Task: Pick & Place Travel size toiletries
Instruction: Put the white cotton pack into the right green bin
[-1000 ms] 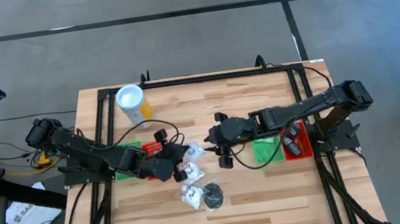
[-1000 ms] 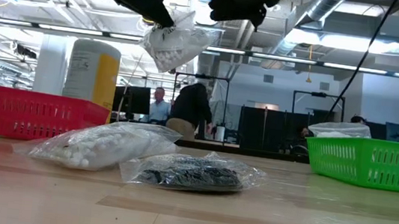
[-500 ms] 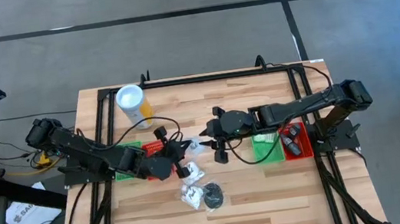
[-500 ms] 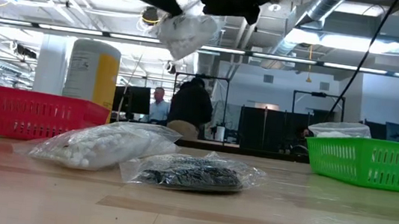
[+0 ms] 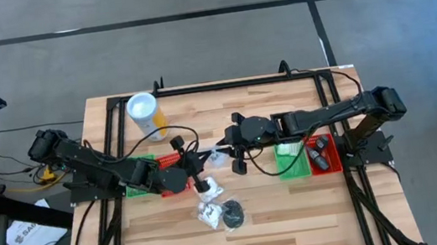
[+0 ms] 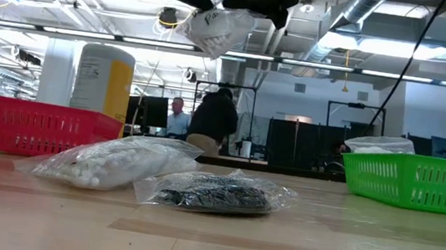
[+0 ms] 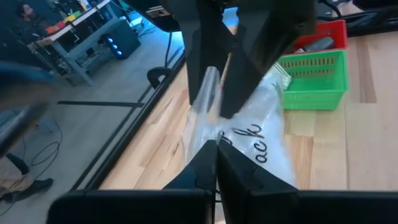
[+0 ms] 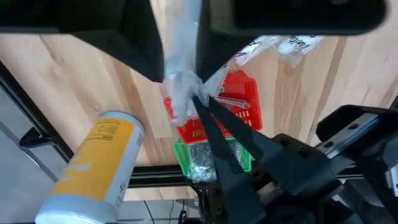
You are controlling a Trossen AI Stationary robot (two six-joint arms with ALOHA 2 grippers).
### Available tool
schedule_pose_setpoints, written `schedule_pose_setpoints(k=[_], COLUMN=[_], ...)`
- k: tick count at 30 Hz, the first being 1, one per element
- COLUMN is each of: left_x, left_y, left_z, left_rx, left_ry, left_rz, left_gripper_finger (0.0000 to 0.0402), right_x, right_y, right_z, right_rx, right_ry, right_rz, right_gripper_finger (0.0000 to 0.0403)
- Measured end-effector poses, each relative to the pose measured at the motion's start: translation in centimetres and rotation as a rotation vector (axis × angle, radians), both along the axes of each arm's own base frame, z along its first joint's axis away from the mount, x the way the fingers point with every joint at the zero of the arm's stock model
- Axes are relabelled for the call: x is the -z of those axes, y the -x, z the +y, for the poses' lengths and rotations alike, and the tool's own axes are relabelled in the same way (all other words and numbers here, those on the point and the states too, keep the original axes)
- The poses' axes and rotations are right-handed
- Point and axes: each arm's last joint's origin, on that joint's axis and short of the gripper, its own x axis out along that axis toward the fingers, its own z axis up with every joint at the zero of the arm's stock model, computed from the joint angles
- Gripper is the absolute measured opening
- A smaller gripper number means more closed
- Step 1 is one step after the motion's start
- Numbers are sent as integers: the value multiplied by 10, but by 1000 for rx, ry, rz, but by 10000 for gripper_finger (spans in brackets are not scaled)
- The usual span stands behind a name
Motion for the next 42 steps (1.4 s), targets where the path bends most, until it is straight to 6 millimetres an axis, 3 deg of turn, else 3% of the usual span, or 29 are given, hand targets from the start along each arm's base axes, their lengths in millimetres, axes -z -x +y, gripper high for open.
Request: schedule_pose_setpoints(k=[4, 11, 27, 42], left_x=[0, 0, -2, -2], left_y=[0, -1, 3, 11], left_z=[0, 2, -2, -20], left_rx=[5, -2, -6, 69], left_ry=[4, 8, 22, 95], left_rz=[0, -3, -23, -34], left_gripper_finger=[1, 17, 124, 130], right_x=[0, 0, 7, 15], right_y=[0, 1, 9, 30], right_z=[0, 4, 14, 28], right_rx=[-21, -34, -41, 118], right_ry=[37, 43, 86, 118], right_rz=[6, 10, 111, 273], right_gripper_finger=[10, 1, 0, 0])
